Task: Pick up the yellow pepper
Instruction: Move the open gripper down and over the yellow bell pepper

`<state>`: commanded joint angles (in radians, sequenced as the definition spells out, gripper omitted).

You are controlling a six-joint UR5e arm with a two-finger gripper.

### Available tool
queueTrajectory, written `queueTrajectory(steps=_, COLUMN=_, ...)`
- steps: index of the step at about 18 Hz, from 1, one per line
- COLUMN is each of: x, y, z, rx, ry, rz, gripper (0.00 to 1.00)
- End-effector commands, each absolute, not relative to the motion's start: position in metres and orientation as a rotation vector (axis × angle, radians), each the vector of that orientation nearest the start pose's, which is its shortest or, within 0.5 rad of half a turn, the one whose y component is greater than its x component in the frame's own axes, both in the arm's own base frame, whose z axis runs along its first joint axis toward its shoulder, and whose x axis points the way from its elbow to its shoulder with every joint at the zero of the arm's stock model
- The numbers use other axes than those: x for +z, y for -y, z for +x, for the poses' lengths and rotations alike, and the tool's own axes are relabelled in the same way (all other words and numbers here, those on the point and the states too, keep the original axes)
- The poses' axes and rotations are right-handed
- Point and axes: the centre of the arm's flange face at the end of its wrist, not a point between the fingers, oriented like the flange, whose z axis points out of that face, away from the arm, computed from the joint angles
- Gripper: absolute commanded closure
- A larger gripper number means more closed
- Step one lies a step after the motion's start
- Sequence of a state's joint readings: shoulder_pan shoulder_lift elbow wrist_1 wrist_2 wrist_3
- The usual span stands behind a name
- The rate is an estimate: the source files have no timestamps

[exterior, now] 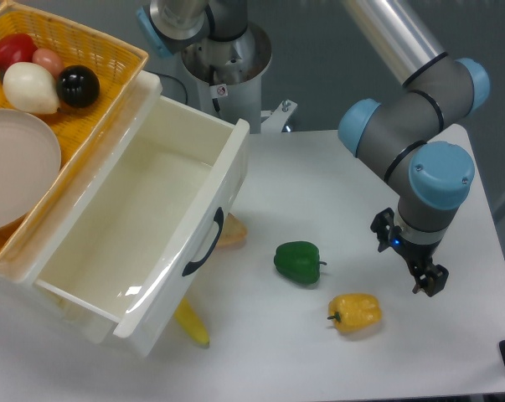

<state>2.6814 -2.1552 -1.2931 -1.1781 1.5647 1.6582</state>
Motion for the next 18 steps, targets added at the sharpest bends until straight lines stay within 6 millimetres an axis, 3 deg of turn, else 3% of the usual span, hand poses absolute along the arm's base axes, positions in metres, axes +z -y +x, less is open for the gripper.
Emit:
queueTrajectory(steps=5, x=0.299, y=-0.449, z=-0.574, rx=0.107, ry=-0.762, rz=-3.021, gripper=0.0)
queueTrajectory(steps=12, x=0.26, y=-0.456, z=-0.559, rx=0.127, ry=-0.663, rz=-2.864, gripper=0.0)
queueTrajectory(steps=18, x=0.23, y=-0.461, z=-0.564, rx=0.069, ry=-0.656, rz=-2.877, gripper=0.0)
